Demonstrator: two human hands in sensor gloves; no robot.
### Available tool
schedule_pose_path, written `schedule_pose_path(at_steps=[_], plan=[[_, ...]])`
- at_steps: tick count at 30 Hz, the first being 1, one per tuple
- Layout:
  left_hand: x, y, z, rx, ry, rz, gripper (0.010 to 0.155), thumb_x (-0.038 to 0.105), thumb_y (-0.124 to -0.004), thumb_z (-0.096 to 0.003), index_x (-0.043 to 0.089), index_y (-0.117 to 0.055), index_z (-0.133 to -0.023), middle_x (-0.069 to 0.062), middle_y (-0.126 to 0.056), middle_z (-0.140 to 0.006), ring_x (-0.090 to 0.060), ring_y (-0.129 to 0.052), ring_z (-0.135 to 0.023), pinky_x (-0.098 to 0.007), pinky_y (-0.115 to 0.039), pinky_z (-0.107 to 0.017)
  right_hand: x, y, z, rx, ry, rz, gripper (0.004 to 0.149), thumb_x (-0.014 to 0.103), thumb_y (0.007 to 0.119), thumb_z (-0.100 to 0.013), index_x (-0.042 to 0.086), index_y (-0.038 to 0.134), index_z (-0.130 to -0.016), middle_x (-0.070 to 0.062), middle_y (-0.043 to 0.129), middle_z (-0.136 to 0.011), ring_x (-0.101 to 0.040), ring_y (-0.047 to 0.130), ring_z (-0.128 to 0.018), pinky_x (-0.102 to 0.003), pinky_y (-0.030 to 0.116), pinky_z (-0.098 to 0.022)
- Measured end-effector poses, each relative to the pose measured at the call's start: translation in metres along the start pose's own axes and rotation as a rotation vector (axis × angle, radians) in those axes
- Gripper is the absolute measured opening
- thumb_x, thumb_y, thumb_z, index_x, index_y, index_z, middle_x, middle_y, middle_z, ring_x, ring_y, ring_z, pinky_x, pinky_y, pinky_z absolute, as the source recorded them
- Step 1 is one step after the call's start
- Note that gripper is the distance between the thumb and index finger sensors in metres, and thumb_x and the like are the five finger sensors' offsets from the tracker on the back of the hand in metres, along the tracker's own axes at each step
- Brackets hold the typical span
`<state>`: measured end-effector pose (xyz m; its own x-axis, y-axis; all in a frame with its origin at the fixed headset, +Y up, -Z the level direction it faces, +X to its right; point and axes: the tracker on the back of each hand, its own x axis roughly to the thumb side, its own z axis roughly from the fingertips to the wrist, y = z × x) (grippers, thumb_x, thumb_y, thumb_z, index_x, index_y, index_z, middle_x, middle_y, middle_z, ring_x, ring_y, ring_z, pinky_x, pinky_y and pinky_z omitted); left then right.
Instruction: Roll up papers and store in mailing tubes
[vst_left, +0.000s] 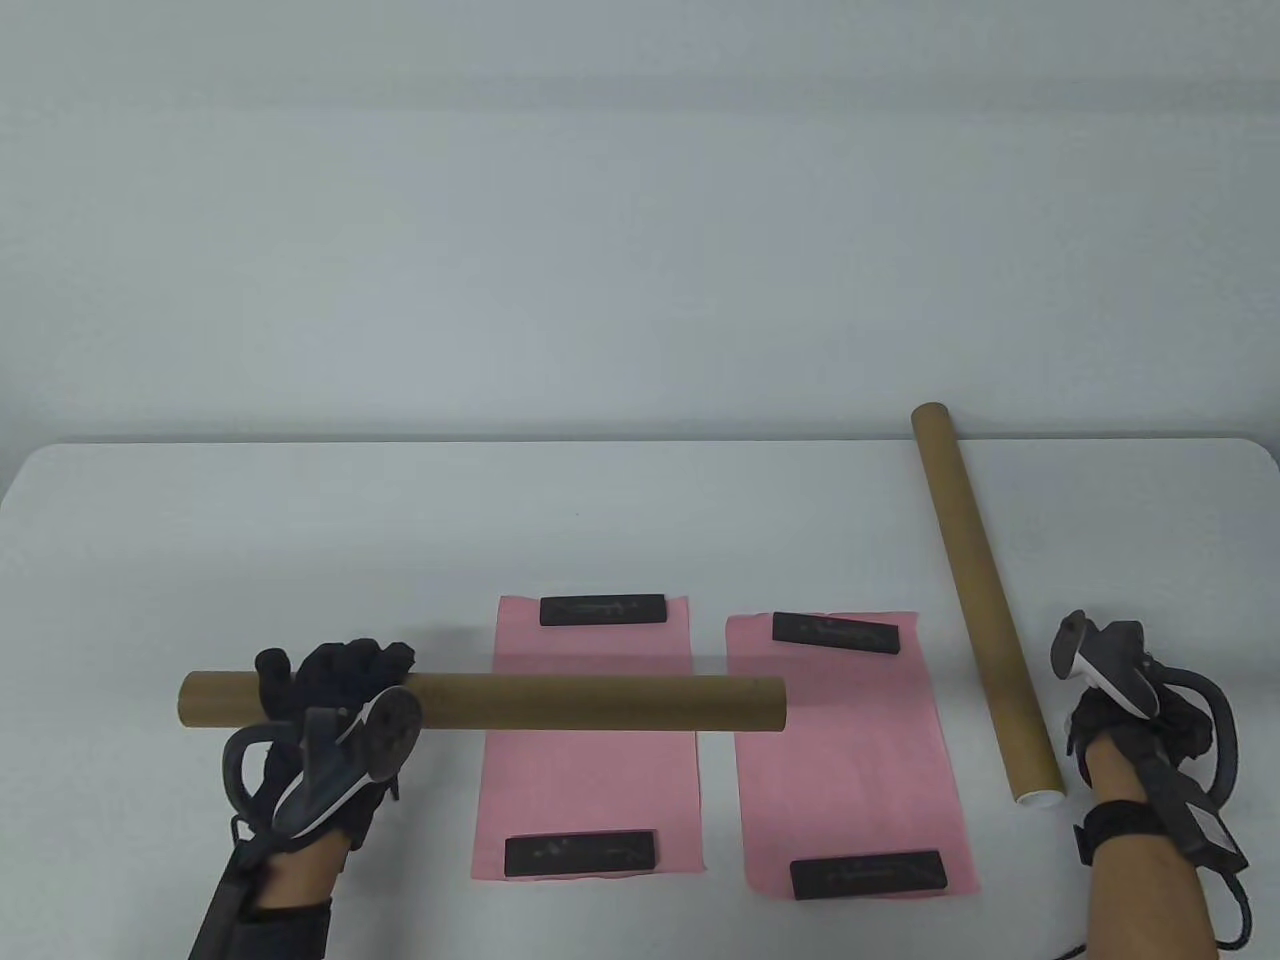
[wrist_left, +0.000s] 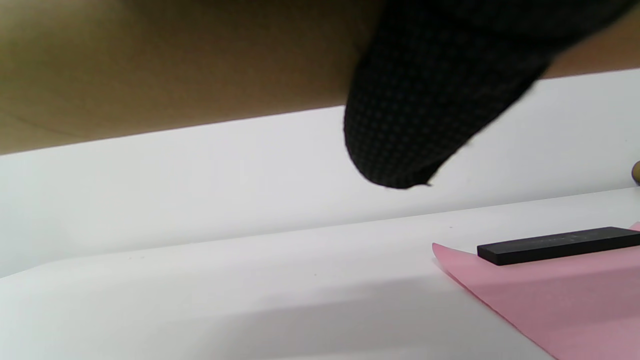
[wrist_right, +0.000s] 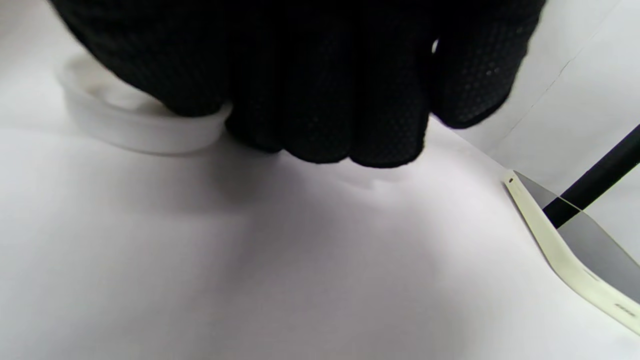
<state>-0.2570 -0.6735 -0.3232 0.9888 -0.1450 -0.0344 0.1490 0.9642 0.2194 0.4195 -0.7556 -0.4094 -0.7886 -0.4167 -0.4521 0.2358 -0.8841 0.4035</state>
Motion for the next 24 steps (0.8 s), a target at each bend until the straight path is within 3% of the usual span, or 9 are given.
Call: schedule_pose_path(at_steps=[5, 8, 12, 16, 19, 20, 22, 24], plan=[[0.001, -0.001, 0.0, -0.009, -0.003, -0.006, 0.069, 0.039, -0.105, -0.03, 0.049, -0.069, -0.088, 0.011, -0.079, -0.095, -0.017, -0.088, -0.093, -0.068, -0.057, -0.073, -0.001, -0.009, 0.003, -0.027, 0.0, -0.006, 0.043, 0.047, 0.084, -0.048, 0.02, 0.095, -0.08, -0.006, 0.099, -0.077, -0.035, 0.101, -0.073, -0.058, 0.083, -0.058], [0.0, -0.003, -0.001, -0.031, 0.007, -0.01, 0.07, 0.039, -0.105, -0.0299, 0.049, -0.068, -0.089, 0.011, -0.08, -0.095, -0.017, -0.089, -0.093, -0.066, -0.058, -0.073, 0.001, -0.039, 0.022, -0.172, -0.076, -0.035, 0.046, 0.047, 0.084, -0.048, 0.019, 0.093, -0.083, -0.007, 0.099, -0.077, -0.035, 0.102, -0.072, -0.057, 0.083, -0.057], [-0.002, -0.007, -0.004, -0.072, 0.022, 0.001, 0.07, 0.041, -0.104, -0.03, 0.049, -0.068, -0.089, 0.011, -0.08, -0.095, -0.017, -0.09, -0.091, -0.063, -0.059, -0.072, 0.008, -0.088, 0.087, -0.47, -0.277, -0.286, 0.047, 0.047, 0.084, -0.048, 0.016, 0.093, -0.082, -0.01, 0.1, -0.076, -0.037, 0.103, -0.07, -0.058, 0.084, -0.054], [-0.003, -0.008, -0.003, -0.105, 0.062, 0.01, 0.069, 0.042, -0.104, -0.0305, 0.048, -0.068, -0.09, 0.01, -0.081, -0.095, -0.017, -0.091, -0.089, -0.061, -0.06, -0.071, 0.02, -0.112, 0.164, -0.594, -0.481, -0.459, 0.052, 0.05, 0.083, -0.049, 0.016, 0.09, -0.088, -0.011, 0.097, -0.082, -0.039, 0.1, -0.075, -0.06, 0.082, -0.057], [-0.003, -0.008, -0.004, -0.122, 0.069, 0.019, 0.069, 0.042, -0.103, -0.031, 0.048, -0.067, -0.09, 0.01, -0.08, -0.095, -0.018, -0.091, -0.089, -0.06, -0.061, -0.071, 0.03, -0.11, 0.205, -0.714, -0.576, -0.57, 0.057, 0.053, 0.082, -0.049, 0.016, 0.088, -0.091, -0.011, 0.094, -0.086, -0.04, 0.097, -0.079, -0.062, 0.08, -0.059], [-0.003, -0.008, -0.003, -0.128, 0.071, 0.018, 0.07, 0.042, -0.103, -0.0311, 0.048, -0.067, -0.09, 0.01, -0.08, -0.095, -0.018, -0.091, -0.089, -0.059, -0.061, -0.071, 0.034, -0.104, 0.218, -0.799, -0.638, -0.609, 0.056, 0.054, 0.082, -0.048, 0.016, 0.089, -0.089, -0.01, 0.096, -0.084, -0.039, 0.099, -0.078, -0.062, 0.079, -0.06], [-0.003, -0.009, -0.002, -0.14, 0.08, 0.015, 0.07, 0.043, -0.102, -0.0315, 0.048, -0.066, -0.091, 0.009, -0.08, -0.095, -0.017, -0.091, -0.088, -0.058, -0.061, -0.071, 0.039, -0.094, 0.232, -0.921, -0.697, -0.671, 0.056, 0.055, 0.082, -0.047, 0.016, 0.091, -0.086, -0.01, 0.098, -0.081, -0.039, 0.1, -0.077, -0.066, 0.076, -0.061], [-0.001, -0.01, -0.004, -0.192, 0.061, 0.009, 0.071, 0.045, -0.1, -0.0332, 0.046, -0.062, -0.094, 0.008, -0.077, -0.097, -0.019, -0.089, -0.09, -0.058, -0.061, -0.071, 0.042, -0.089, 0.24, -0.965, -0.774, -0.622, 0.059, 0.057, 0.08, -0.048, 0.017, 0.087, -0.091, -0.009, 0.094, -0.088, -0.039, 0.096, -0.083, -0.067, 0.073, -0.064]])
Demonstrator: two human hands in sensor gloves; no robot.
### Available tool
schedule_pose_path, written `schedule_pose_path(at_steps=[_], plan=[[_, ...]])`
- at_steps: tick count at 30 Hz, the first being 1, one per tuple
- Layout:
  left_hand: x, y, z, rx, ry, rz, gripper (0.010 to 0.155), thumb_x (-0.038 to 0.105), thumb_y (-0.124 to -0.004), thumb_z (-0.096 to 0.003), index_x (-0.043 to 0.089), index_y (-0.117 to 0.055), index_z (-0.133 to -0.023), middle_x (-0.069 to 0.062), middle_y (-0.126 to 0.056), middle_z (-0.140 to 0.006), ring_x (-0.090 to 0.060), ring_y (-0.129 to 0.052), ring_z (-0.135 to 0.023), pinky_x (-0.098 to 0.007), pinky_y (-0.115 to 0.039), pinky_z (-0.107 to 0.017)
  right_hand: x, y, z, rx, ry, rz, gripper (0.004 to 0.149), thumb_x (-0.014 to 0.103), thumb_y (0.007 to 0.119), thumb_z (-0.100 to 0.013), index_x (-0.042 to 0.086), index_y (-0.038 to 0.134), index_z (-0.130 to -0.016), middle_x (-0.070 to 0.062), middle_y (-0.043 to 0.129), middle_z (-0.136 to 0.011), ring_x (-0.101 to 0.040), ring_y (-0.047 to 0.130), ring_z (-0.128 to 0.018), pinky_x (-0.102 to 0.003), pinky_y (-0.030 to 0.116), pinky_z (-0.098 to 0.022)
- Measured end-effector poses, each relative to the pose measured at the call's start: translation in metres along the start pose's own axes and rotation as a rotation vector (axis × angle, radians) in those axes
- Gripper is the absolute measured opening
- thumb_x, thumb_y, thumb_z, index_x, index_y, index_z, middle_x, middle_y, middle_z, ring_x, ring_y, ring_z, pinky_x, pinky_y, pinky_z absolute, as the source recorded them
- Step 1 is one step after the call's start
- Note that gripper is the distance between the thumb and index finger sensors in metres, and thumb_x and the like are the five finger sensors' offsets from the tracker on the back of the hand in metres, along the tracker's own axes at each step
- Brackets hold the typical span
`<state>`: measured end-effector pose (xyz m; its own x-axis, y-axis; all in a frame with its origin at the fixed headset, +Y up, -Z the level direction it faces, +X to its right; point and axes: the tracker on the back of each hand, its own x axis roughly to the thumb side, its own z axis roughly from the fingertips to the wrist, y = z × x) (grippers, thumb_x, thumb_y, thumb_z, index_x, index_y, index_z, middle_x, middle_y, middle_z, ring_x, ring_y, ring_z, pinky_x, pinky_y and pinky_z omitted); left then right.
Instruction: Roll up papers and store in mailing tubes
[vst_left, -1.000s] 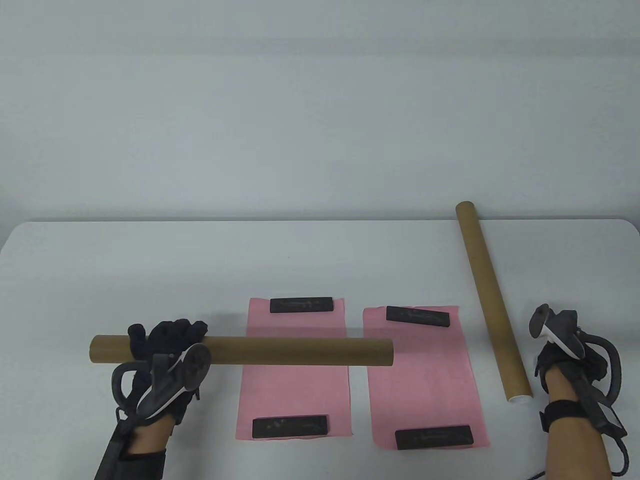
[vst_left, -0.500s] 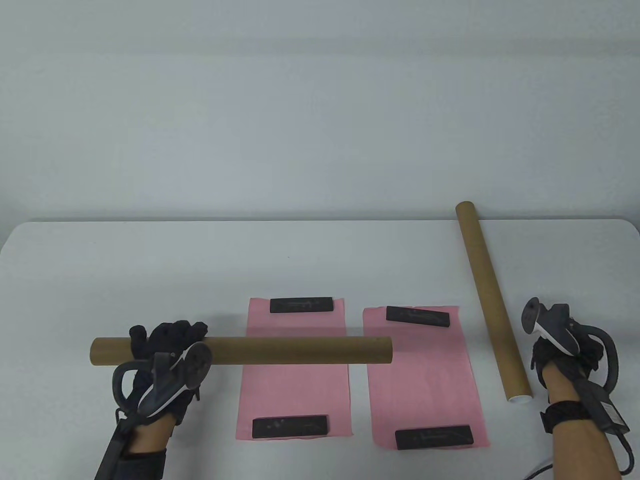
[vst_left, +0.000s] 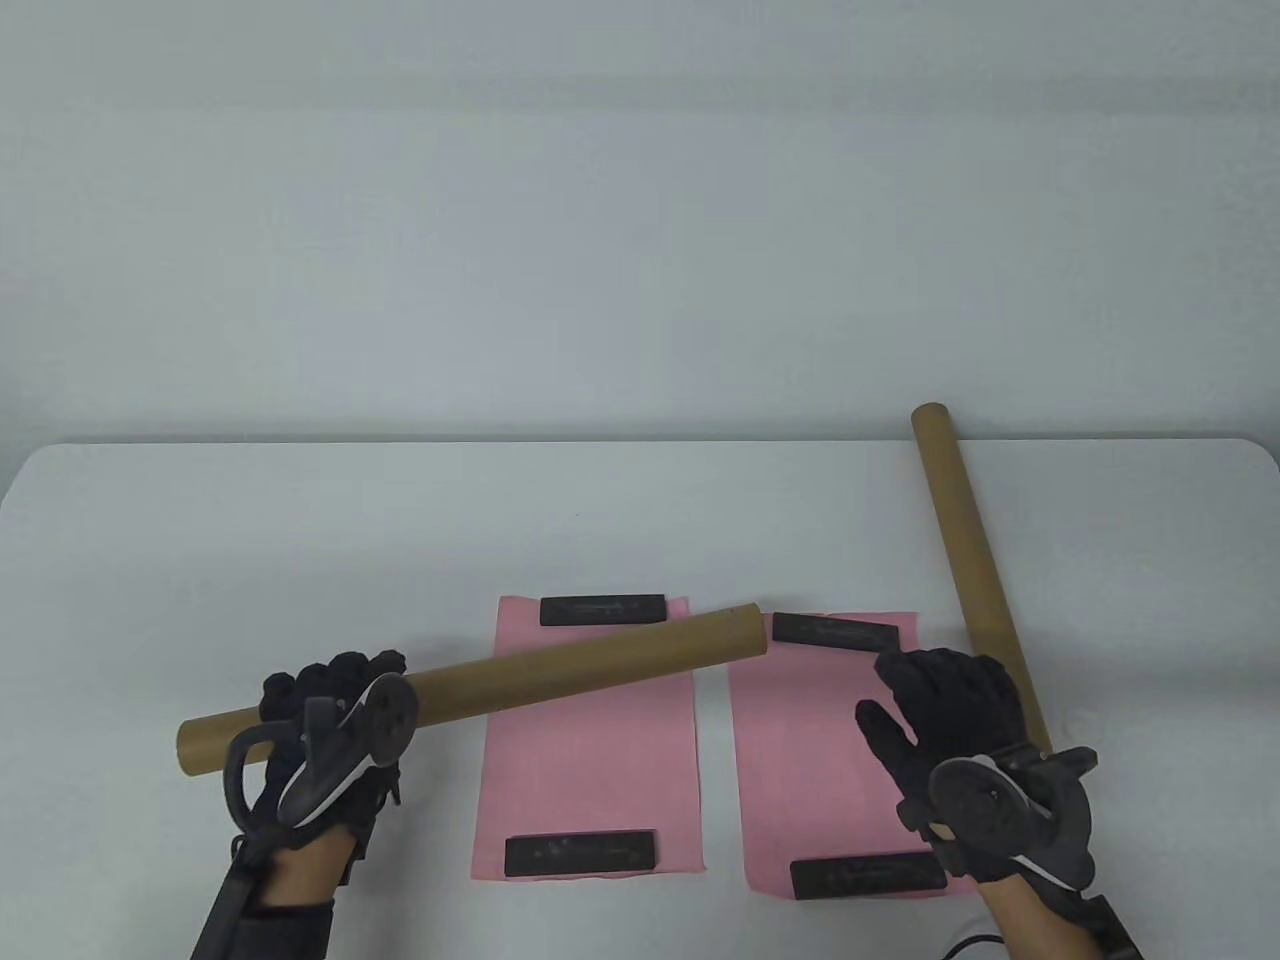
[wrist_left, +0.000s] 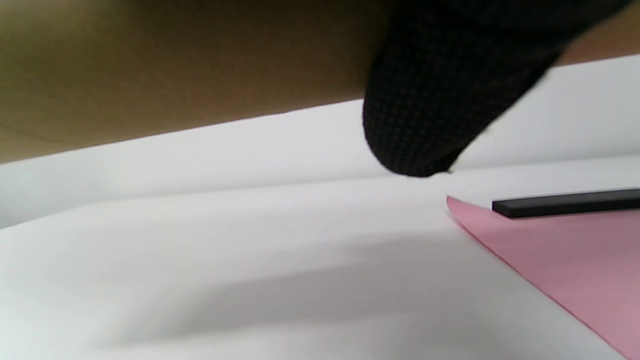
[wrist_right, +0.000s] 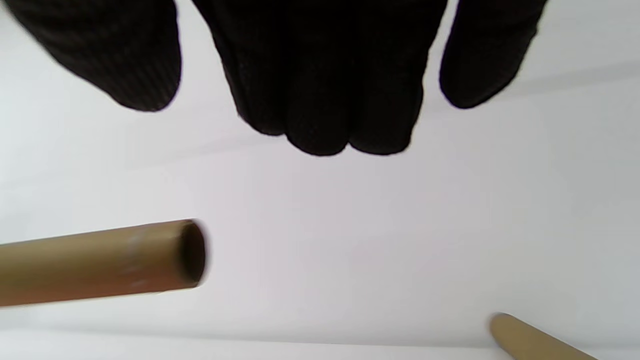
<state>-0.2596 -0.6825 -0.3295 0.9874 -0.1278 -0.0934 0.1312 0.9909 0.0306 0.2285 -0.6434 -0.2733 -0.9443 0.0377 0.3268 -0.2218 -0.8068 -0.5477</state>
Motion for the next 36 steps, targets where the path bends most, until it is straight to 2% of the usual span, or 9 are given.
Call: schedule_pose_path(at_steps=[3, 6, 9, 11, 14, 18, 23, 30, 36], plan=[[0.005, 0.001, -0.002, -0.021, 0.004, -0.039, 0.076, 0.048, -0.095, -0.0359, 0.044, -0.052, -0.098, 0.005, -0.073, -0.1, -0.02, -0.086, -0.091, -0.056, -0.061, -0.07, 0.004, 0.001, 0.005, 0.008, -0.088, 0.027, 0.064, 0.058, 0.079, -0.049, 0.017, 0.08, -0.098, -0.011, 0.087, -0.096, -0.042, 0.089, -0.091, -0.067, 0.069, -0.067], [0.013, -0.001, -0.004, -0.06, 0.004, -0.036, 0.079, 0.051, -0.09, -0.0381, 0.041, -0.043, -0.101, 0.002, -0.069, -0.101, -0.021, -0.086, -0.09, -0.053, -0.063, -0.069, 0.009, 0.007, 0.008, 0.048, -0.114, -0.006, 0.065, 0.057, 0.079, -0.049, 0.016, 0.079, -0.099, -0.013, 0.084, -0.099, -0.044, 0.086, -0.093, -0.069, 0.067, -0.067], [0.021, -0.005, -0.007, -0.168, -0.004, 0.02, 0.083, 0.053, -0.085, -0.04, 0.039, -0.033, -0.103, -0.002, -0.066, -0.101, -0.022, -0.085, -0.089, -0.05, -0.067, -0.067, 0.013, 0.012, 0.01, 0.08, -0.136, 0.004, 0.064, 0.057, 0.079, -0.049, 0.016, 0.08, -0.099, -0.013, 0.084, -0.1, -0.045, 0.085, -0.094, -0.07, 0.066, -0.066], [0.028, -0.008, -0.009, -0.29, -0.01, 0.091, 0.085, 0.054, -0.082, -0.0423, 0.037, -0.027, -0.104, -0.005, -0.064, -0.1, -0.024, -0.085, -0.087, -0.049, -0.069, -0.065, 0.014, 0.013, 0.01, 0.087, -0.142, -0.004, 0.063, 0.056, 0.079, -0.049, 0.017, 0.081, -0.098, -0.013, 0.084, -0.099, -0.045, 0.085, -0.094, -0.07, 0.066, -0.066], [0.037, -0.013, -0.015, -0.372, 0.019, 0.159, 0.087, 0.056, -0.079, -0.0432, 0.032, -0.022, -0.104, -0.008, -0.063, -0.099, -0.025, -0.087, -0.084, -0.047, -0.074, -0.062, 0.016, 0.013, 0.01, 0.089, -0.148, -0.009, 0.063, 0.056, 0.079, -0.049, 0.017, 0.082, -0.097, -0.013, 0.085, -0.098, -0.045, 0.085, -0.094, -0.07, 0.066, -0.066], [0.041, -0.02, -0.031, -0.478, 0.113, 0.293, 0.088, 0.056, -0.076, -0.0442, 0.027, -0.019, -0.104, -0.011, -0.061, -0.099, -0.025, -0.087, -0.082, -0.046, -0.077, -0.06, 0.015, 0.01, 0.01, 0.078, -0.149, -0.005, 0.062, 0.056, 0.079, -0.049, 0.017, 0.083, -0.097, -0.012, 0.086, -0.098, -0.045, 0.085, -0.093, -0.07, 0.066, -0.067], [0.034, -0.026, -0.065, -0.597, 0.262, 0.347, 0.089, 0.056, -0.075, -0.0447, 0.027, -0.016, -0.104, -0.012, -0.06, -0.099, -0.026, -0.088, -0.08, -0.044, -0.078, -0.059, 0.013, 0.01, 0.012, 0.089, -0.151, -0.004, 0.061, 0.056, 0.079, -0.049, 0.016, 0.084, -0.096, -0.013, 0.087, -0.097, -0.045, 0.086, -0.093, -0.07, 0.067, -0.066], [0.022, -0.038, -0.101, -0.667, 0.437, 0.328, 0.09, 0.056, -0.075, -0.0445, 0.025, -0.015, -0.104, -0.013, -0.06, -0.098, -0.027, -0.089, -0.079, -0.043, -0.081, -0.057, 0.014, 0.011, 0.01, 0.102, -0.155, -0.003, 0.06, 0.055, 0.079, -0.049, 0.017, 0.085, -0.095, -0.013, 0.087, -0.097, -0.046, 0.085, -0.093, -0.07, 0.066, -0.066], [0.022, -0.049, -0.116, -0.691, 0.488, 0.294, 0.09, 0.057, -0.074, -0.0445, 0.023, -0.016, -0.104, -0.014, -0.06, -0.098, -0.027, -0.089, -0.078, -0.043, -0.081, -0.056, 0.016, 0.003, 0.011, 0.072, -0.163, -0.011, 0.06, 0.055, 0.079, -0.049, 0.016, 0.085, -0.094, -0.013, 0.087, -0.096, -0.047, 0.084, -0.093, -0.071, 0.066, -0.065]])
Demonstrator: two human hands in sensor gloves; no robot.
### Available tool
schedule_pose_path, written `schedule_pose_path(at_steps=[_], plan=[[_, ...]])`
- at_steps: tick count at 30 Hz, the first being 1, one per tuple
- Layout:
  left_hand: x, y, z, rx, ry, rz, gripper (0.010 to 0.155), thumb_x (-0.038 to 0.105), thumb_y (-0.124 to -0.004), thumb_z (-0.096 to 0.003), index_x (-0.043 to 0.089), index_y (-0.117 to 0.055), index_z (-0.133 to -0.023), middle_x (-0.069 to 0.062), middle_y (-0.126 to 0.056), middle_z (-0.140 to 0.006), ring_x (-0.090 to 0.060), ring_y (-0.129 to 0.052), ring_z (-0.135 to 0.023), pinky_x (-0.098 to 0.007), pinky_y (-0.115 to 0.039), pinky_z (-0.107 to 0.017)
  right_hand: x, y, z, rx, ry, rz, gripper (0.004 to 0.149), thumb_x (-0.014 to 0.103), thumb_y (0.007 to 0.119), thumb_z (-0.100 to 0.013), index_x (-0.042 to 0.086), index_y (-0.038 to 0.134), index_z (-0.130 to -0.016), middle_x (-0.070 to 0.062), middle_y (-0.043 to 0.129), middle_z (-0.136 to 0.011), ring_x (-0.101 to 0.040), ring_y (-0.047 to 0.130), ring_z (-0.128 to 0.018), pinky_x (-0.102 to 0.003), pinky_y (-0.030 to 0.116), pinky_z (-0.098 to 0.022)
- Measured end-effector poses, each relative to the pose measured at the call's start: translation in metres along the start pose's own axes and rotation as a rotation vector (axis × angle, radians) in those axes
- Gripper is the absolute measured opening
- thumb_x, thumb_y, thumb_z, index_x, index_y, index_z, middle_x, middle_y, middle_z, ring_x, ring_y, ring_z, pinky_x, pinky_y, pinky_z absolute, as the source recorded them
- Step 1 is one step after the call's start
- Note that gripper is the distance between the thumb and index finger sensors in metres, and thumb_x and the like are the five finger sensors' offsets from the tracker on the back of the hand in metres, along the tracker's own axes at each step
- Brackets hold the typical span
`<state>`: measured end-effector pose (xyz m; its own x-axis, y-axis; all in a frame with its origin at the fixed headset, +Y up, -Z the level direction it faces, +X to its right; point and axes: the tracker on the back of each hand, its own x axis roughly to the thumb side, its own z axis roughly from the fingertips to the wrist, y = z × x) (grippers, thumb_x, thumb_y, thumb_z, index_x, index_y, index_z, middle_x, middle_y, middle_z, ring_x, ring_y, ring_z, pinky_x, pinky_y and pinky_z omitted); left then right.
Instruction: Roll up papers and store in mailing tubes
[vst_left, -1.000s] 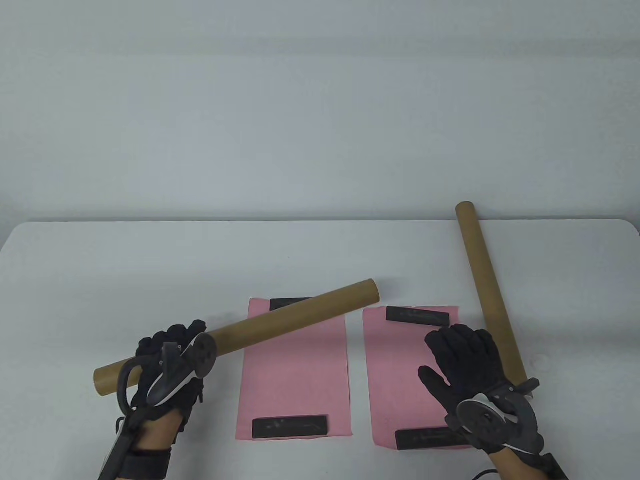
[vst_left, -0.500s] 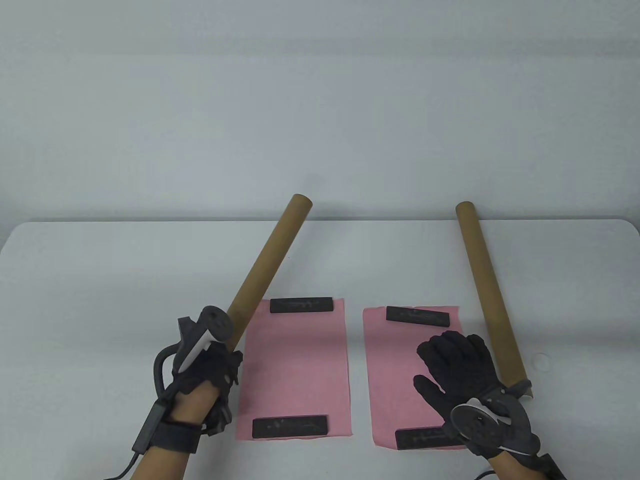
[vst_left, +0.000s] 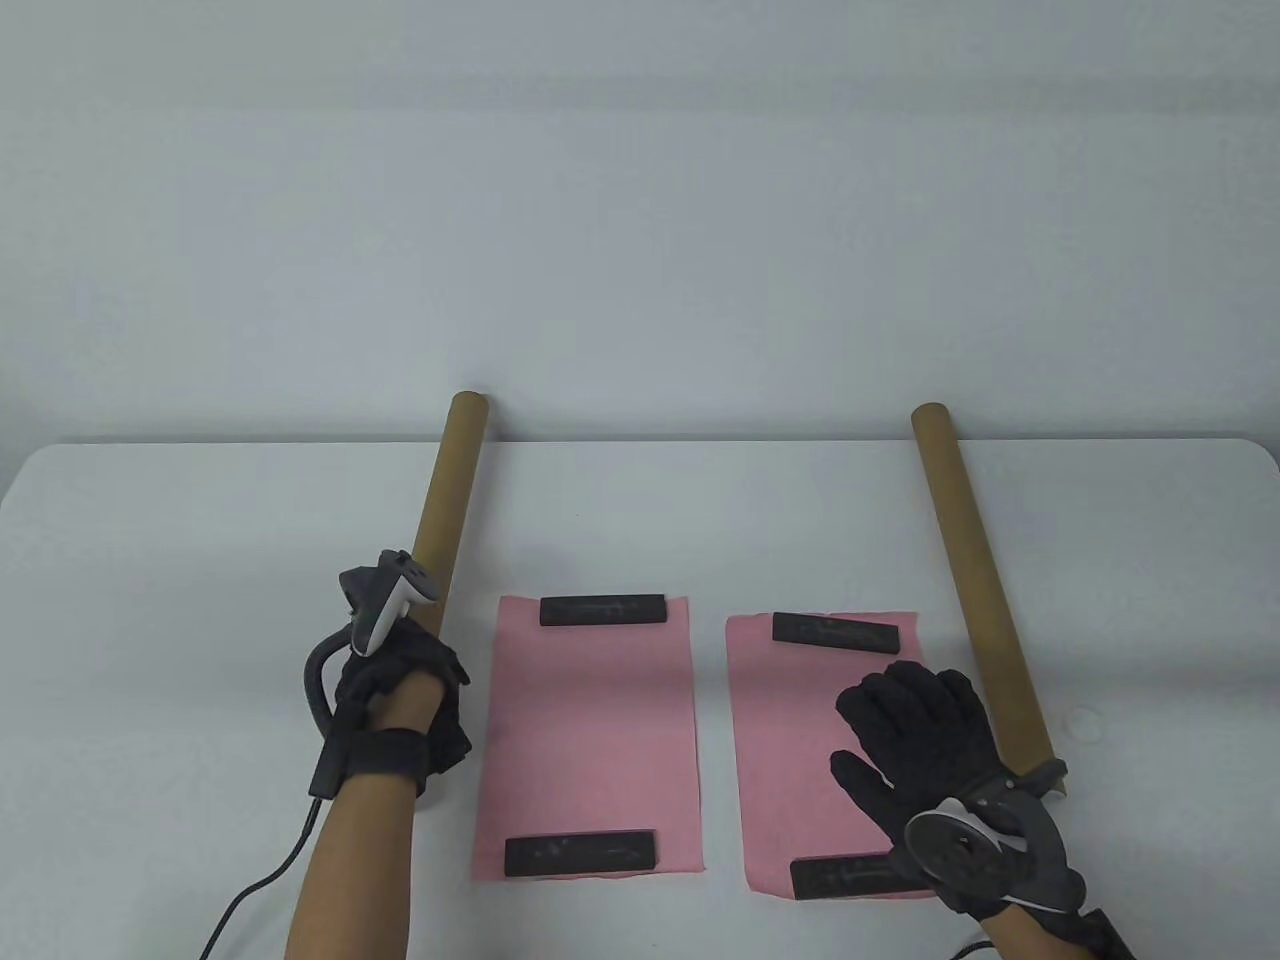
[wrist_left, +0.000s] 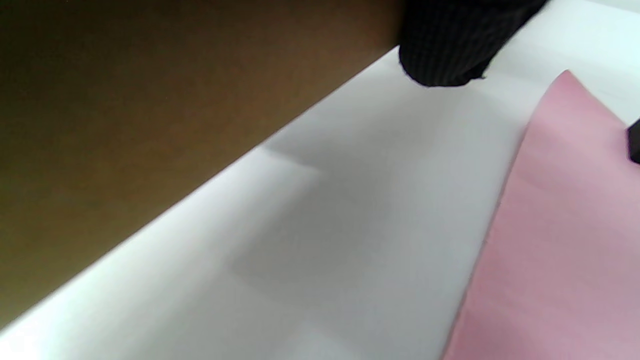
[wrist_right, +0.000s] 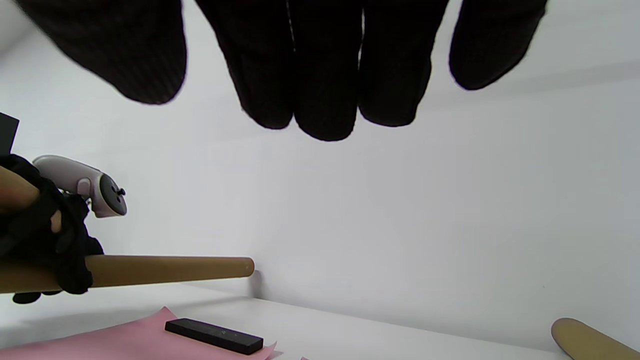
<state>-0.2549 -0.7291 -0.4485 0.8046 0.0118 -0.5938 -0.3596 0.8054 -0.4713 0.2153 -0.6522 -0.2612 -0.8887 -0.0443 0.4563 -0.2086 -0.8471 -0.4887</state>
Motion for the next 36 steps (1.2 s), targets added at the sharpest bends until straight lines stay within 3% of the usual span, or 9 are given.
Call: schedule_pose_path(at_steps=[9, 26, 33, 36], plan=[[0.01, -0.004, -0.018, 0.0, 0.069, -0.046, 0.09, 0.057, -0.074, -0.0438, 0.022, -0.017, -0.104, -0.014, -0.06, -0.097, -0.028, -0.089, -0.078, -0.042, -0.082, -0.056, 0.005, 0.002, -0.002, 0.027, -0.016, -0.004, 0.06, 0.055, 0.078, -0.049, 0.016, 0.085, -0.095, -0.014, 0.087, -0.097, -0.048, 0.082, -0.095, -0.07, 0.066, -0.066], [0.021, -0.019, -0.033, 0.092, 0.047, -0.18, 0.092, 0.061, -0.068, -0.0416, 0.017, -0.015, -0.102, -0.012, -0.059, -0.097, -0.029, -0.088, -0.072, -0.038, -0.08, -0.052, 0.003, 0.004, -0.003, 0.062, -0.015, -0.018, 0.061, 0.054, 0.077, -0.05, 0.015, 0.084, -0.096, -0.015, 0.086, -0.098, -0.05, 0.08, -0.096, -0.07, 0.067, -0.065], [0.019, -0.016, -0.033, 0.054, 0.032, -0.173, 0.101, 0.066, -0.069, -0.0394, 0.016, -0.007, -0.102, -0.011, -0.052, -0.101, -0.029, -0.081, -0.081, -0.039, -0.076, -0.058, 0.003, 0.004, -0.003, 0.066, -0.012, -0.024, 0.061, 0.054, 0.077, -0.05, 0.015, 0.084, -0.096, -0.015, 0.085, -0.098, -0.05, 0.079, -0.096, -0.07, 0.066, -0.065], [0.014, -0.01, -0.026, 0.05, 0.023, -0.132, 0.107, 0.07, -0.068, -0.0373, 0.015, -0.002, -0.101, -0.016, -0.038, -0.105, -0.034, -0.07, -0.091, -0.044, -0.07, -0.064, 0.003, 0.004, -0.003, 0.069, -0.014, -0.023, 0.061, 0.055, 0.077, -0.05, 0.015, 0.084, -0.096, -0.015, 0.086, -0.098, -0.05, 0.08, -0.096, -0.07, 0.066, -0.065]])
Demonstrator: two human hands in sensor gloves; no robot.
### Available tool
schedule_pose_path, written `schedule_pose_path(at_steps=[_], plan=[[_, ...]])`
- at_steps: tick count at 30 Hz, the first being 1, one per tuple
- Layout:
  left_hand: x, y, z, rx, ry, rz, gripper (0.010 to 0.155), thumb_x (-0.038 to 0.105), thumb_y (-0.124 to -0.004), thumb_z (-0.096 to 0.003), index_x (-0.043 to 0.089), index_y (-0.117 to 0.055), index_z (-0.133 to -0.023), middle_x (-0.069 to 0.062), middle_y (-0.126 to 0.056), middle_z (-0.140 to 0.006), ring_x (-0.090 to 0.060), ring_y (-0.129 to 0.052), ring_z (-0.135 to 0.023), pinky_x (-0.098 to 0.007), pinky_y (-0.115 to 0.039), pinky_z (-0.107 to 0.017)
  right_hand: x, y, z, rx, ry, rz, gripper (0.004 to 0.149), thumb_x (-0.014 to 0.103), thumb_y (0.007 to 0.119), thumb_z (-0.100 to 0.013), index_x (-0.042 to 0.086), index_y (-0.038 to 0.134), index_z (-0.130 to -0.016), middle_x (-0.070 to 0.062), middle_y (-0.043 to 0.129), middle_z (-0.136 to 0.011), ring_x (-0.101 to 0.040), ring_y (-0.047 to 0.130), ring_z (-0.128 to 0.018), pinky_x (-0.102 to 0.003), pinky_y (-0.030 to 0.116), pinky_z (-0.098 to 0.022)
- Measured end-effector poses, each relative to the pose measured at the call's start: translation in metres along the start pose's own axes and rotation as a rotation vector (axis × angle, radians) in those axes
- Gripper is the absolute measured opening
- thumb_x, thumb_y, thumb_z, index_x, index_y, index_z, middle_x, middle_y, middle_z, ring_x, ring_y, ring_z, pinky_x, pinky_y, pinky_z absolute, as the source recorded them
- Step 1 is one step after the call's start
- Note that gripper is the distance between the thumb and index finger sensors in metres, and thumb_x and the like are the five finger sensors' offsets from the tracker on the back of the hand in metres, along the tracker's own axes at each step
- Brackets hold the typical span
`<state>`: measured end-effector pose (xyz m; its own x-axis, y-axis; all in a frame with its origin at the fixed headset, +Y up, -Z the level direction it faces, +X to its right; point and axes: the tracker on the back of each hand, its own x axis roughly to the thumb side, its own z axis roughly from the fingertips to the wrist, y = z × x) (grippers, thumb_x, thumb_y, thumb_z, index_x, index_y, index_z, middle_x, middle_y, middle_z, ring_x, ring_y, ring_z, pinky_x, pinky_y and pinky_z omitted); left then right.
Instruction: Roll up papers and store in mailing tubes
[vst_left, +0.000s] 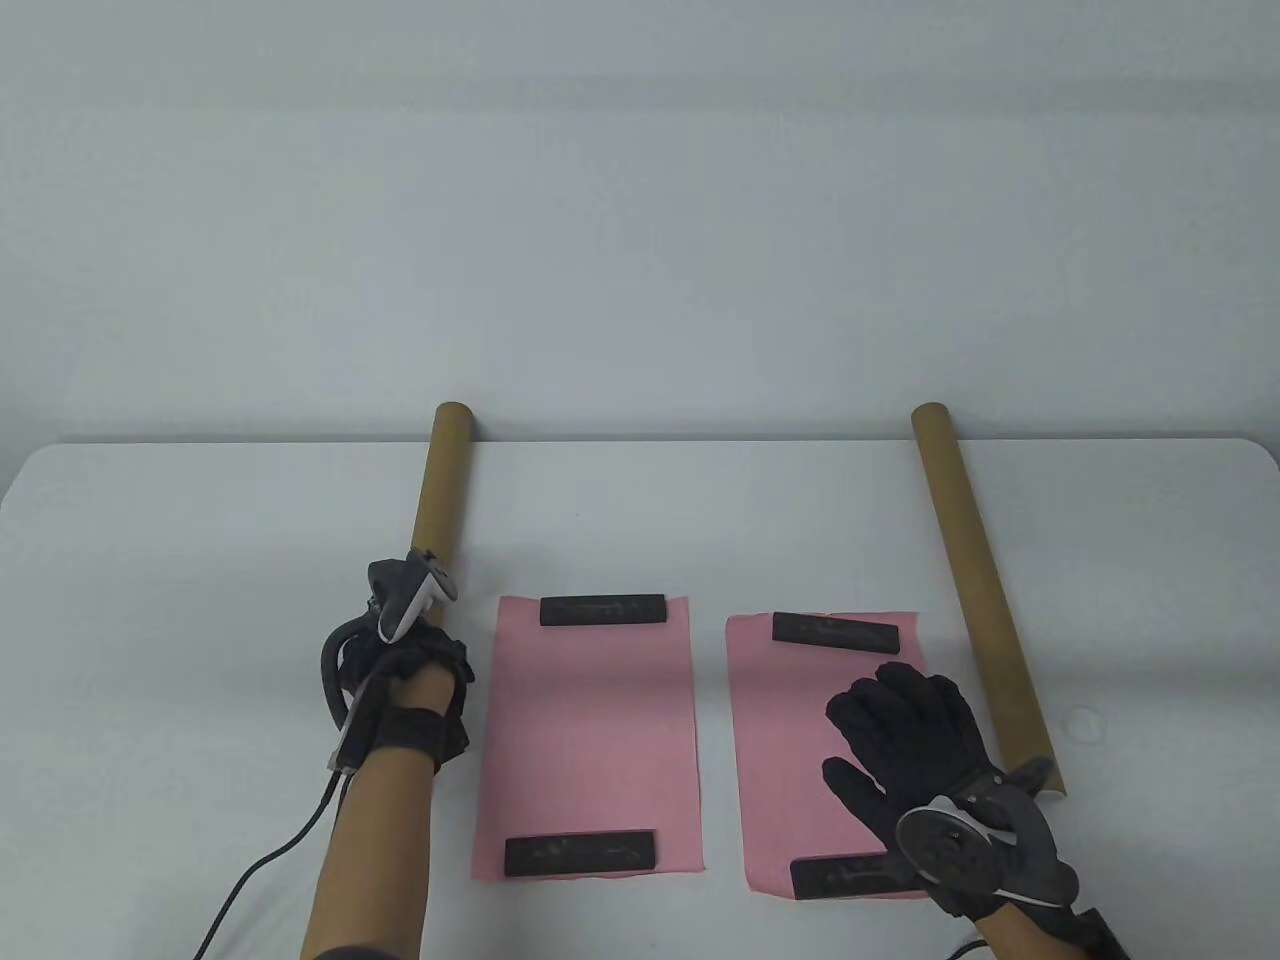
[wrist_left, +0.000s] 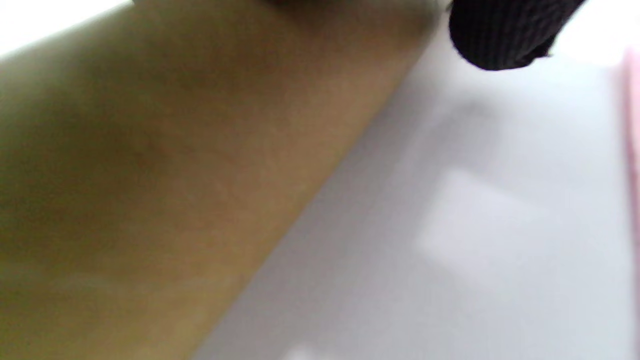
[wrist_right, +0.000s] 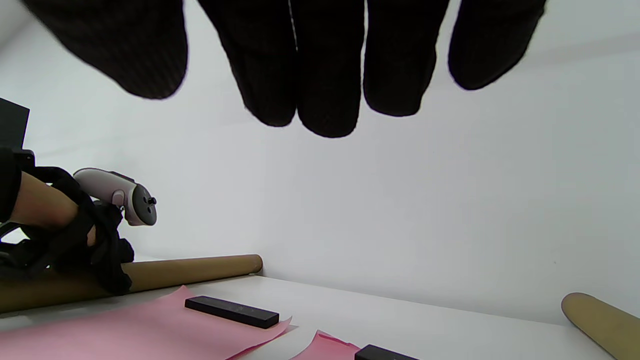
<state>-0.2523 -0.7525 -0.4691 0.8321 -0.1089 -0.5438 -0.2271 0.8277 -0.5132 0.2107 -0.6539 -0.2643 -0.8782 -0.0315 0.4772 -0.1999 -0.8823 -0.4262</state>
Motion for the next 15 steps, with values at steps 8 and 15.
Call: schedule_pose_path(at_steps=[8, 15], plan=[[-0.015, 0.031, 0.067, 0.243, -0.241, -0.011, 0.105, 0.07, -0.068, -0.0374, 0.02, -0.003, -0.104, -0.015, -0.022, -0.113, -0.047, -0.041, -0.109, -0.057, -0.049, -0.078, 0.0, 0.001, 0.0, 0.001, 0.003, -0.01, 0.062, 0.054, 0.077, -0.05, 0.015, 0.083, -0.097, -0.015, 0.085, -0.098, -0.05, 0.08, -0.096, -0.07, 0.066, -0.066], [-0.02, 0.001, 0.155, 0.531, -0.63, -0.125, 0.102, 0.069, -0.069, -0.037, 0.025, -0.007, -0.106, -0.009, -0.021, -0.116, -0.046, -0.031, -0.112, -0.058, -0.039, -0.079, 0.002, 0.005, 0.0, 0.024, -0.001, -0.022, 0.064, 0.055, 0.077, -0.05, 0.015, 0.08, -0.099, -0.015, 0.083, -0.1, -0.05, 0.079, -0.097, -0.071, 0.065, -0.066]])
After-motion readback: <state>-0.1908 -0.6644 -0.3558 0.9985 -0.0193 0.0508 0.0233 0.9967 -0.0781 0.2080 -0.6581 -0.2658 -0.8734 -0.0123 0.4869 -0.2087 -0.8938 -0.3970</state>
